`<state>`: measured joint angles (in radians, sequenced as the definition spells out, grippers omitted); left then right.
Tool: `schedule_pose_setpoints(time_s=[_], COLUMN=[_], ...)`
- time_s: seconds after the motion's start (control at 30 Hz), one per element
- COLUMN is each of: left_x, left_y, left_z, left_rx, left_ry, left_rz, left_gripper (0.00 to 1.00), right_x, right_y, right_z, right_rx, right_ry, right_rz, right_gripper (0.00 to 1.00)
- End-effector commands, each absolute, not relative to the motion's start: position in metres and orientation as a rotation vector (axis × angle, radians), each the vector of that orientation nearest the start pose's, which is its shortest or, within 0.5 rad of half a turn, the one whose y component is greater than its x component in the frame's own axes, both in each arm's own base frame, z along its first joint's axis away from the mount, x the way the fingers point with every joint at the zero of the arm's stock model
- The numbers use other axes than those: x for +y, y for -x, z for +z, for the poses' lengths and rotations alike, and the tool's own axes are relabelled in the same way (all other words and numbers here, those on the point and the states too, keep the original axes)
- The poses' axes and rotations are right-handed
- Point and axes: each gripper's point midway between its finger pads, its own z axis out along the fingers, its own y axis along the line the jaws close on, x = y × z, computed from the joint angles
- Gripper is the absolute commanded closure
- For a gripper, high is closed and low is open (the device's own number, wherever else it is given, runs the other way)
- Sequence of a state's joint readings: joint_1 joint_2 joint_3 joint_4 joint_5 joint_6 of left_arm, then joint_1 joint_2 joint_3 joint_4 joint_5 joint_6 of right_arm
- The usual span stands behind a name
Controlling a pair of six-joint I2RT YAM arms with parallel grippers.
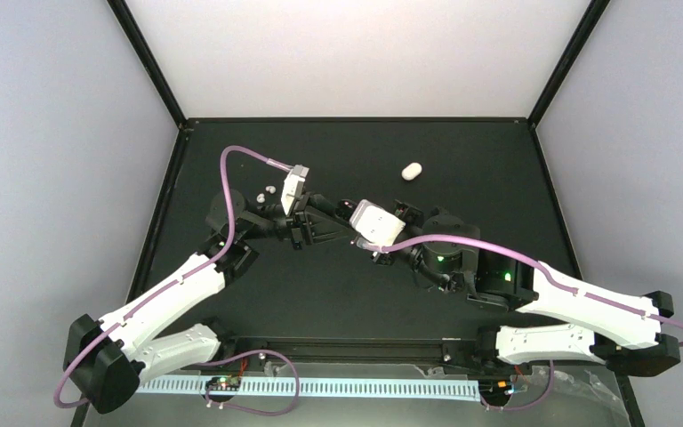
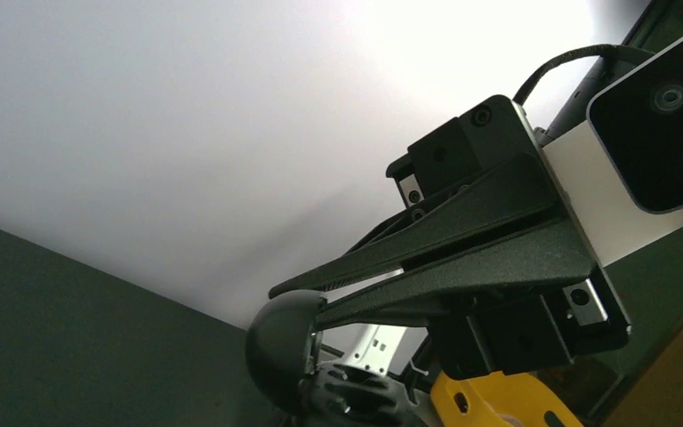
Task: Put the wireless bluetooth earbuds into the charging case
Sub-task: Open the charging case.
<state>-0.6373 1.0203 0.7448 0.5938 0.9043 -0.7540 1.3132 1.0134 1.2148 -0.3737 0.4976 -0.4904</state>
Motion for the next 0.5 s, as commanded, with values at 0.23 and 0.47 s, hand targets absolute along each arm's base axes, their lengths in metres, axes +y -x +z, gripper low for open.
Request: schedule_pose_setpoints(time_s=[0.23, 0.47], left_x=[-0.289, -0.289], left_y=[-0.1607, -0.1608], left_z=[0.3934, 0.395], left_rx=[1.361, 1.356], left_ry=[-0.823, -0.817], left_rz=[-1.695, -1.702], left_gripper=[0.71, 0.63], right_x=[0.2942, 0.2963], right_y=[-0.1597, -0.1598], right_z=[0.4164, 0.4132], right_rx=[1.31, 1.313], right_ry=[1.061, 1.069], right_rz=[0.208, 0.208], right_gripper=[0.99, 0.99])
